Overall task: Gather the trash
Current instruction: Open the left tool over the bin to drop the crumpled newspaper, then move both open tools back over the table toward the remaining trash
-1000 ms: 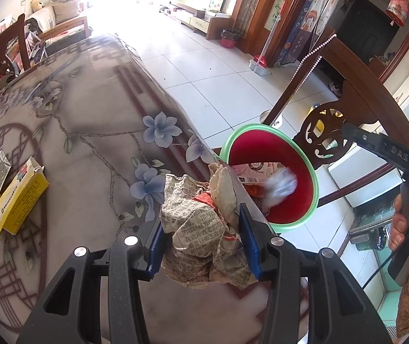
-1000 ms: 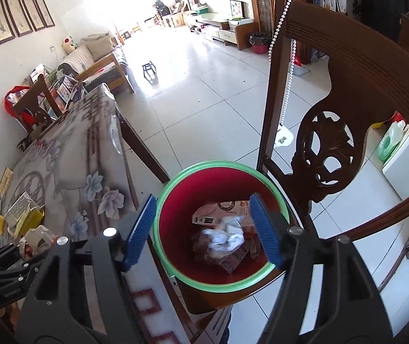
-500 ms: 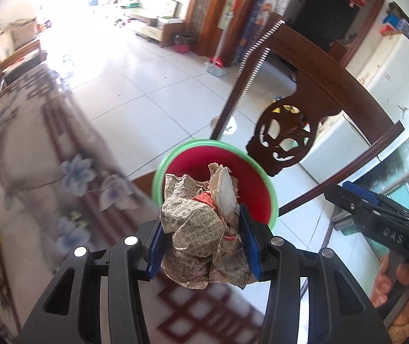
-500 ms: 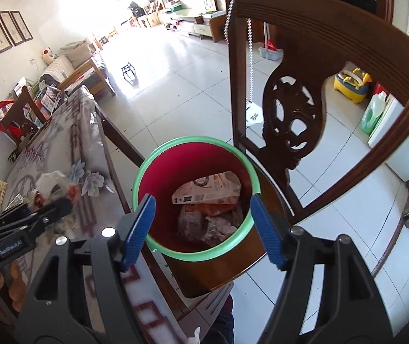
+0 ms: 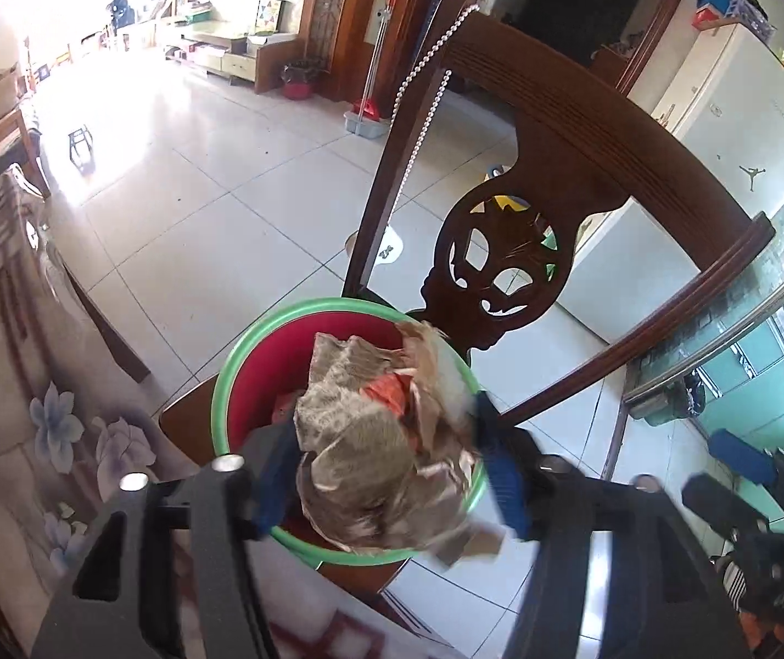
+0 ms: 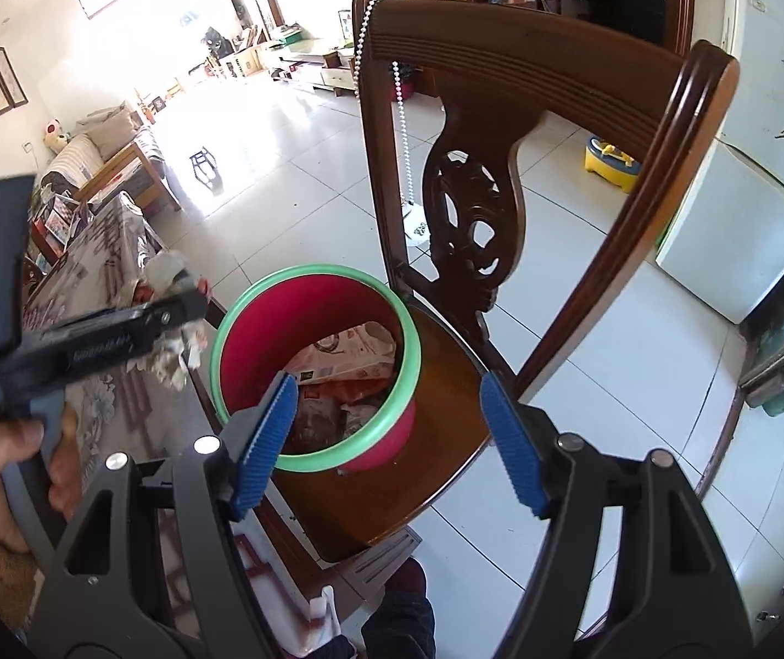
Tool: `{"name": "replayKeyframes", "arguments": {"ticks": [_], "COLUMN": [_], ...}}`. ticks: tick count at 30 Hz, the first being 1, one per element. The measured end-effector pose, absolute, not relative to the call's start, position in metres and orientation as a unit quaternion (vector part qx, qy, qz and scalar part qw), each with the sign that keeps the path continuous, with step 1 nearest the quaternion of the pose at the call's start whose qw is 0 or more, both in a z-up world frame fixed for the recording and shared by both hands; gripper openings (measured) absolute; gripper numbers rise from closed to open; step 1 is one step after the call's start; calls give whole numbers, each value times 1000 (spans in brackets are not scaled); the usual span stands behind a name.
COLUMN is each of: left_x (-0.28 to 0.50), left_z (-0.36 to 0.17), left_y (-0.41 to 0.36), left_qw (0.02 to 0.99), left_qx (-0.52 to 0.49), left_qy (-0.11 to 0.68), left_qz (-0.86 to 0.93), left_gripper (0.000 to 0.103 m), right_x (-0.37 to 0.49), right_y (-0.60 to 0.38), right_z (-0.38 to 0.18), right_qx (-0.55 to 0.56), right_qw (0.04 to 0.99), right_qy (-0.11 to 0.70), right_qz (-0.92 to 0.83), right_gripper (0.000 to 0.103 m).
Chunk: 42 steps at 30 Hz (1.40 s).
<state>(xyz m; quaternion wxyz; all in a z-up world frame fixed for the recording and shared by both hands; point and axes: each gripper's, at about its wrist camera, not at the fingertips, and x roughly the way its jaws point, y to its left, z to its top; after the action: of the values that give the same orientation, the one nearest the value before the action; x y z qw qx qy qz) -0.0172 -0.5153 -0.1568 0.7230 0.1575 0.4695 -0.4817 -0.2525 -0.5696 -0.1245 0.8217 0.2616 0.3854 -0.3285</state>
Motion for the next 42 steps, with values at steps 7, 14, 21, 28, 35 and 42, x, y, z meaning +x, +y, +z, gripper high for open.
{"name": "replayKeyframes", "arguments": {"ticks": [7,14,21,28,35,42], "left_x": [-18,-9,24,50,58,57], "left_z": [-147,-128,-111,-118,-140,-154], "left_y": [-480,-387,-261,-127,-4,45], "left_qw": [736,769,822,854,858,854], "left_qx": [136,94,28,-33,-78,-93], "left_qy": [464,468,468,476,493,503], "left_qz": [-474,-426,-322,-206,-120,-95], "left_gripper": [78,78,78,78,78,78], "right_x": [-249,-196,-110,-40,6,65], "right_y": [-565,-540,-476,-394,-307,-244], "right_z": [-121,-112,-106,-109,-116,-110], "right_qx": [259,244,202,162,124,107], "right_qw": [826,850,880,892,887,878], "right_qy": [380,380,394,415,445,462], "right_qz": [-325,-271,-172,-74,7,68], "right_gripper": [68,69,70,72,72,72]}}
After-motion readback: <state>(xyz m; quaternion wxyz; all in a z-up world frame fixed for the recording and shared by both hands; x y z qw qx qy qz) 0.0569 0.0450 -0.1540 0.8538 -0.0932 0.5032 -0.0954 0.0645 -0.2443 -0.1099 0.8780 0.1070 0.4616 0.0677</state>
